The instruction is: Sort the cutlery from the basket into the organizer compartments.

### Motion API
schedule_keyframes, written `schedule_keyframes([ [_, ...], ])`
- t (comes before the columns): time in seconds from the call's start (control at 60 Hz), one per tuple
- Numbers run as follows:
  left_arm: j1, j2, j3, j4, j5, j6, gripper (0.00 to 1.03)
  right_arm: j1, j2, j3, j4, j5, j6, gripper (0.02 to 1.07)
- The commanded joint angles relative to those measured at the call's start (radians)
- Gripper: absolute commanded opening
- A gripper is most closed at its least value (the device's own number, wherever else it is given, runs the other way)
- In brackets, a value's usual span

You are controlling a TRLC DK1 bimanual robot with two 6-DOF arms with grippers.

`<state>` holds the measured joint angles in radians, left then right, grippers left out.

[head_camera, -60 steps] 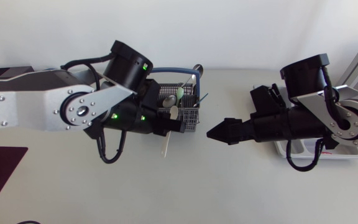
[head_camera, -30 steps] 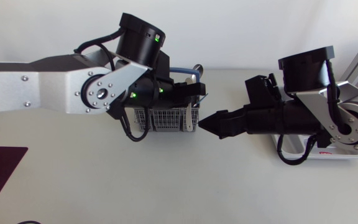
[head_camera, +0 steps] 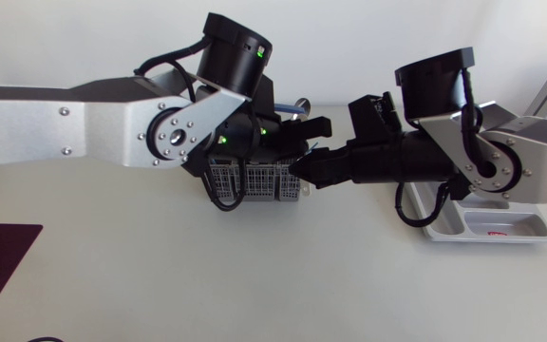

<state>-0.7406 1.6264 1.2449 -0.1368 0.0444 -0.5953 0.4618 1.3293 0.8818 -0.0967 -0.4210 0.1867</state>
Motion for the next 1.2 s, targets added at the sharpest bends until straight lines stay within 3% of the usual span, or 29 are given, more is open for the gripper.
schedule_keyframes([
  [0.0, 0.010, 0.021, 0.031, 0.005, -0.005, -0.031, 0.03, -0.009, 0.028, 0.026, 0.014, 0.002, 0.010, 0.54],
  [0.083, 0.020, 0.021, 0.033, 0.003, -0.001, -0.031, 0.03, -0.009, 0.041, 0.028, 0.018, 0.001, 0.008, 0.51],
  [0.333, 0.044, 0.021, 0.022, 0.002, 0.022, -0.041, 0.03, -0.009, 0.054, 0.014, 0.046, -0.004, 0.005, 0.30],
  [1.183, 0.041, 0.018, 0.018, -0.011, 0.058, -0.054, 0.03, 0.041, 0.068, -0.001, 0.034, -0.032, -0.076, 0.12],
])
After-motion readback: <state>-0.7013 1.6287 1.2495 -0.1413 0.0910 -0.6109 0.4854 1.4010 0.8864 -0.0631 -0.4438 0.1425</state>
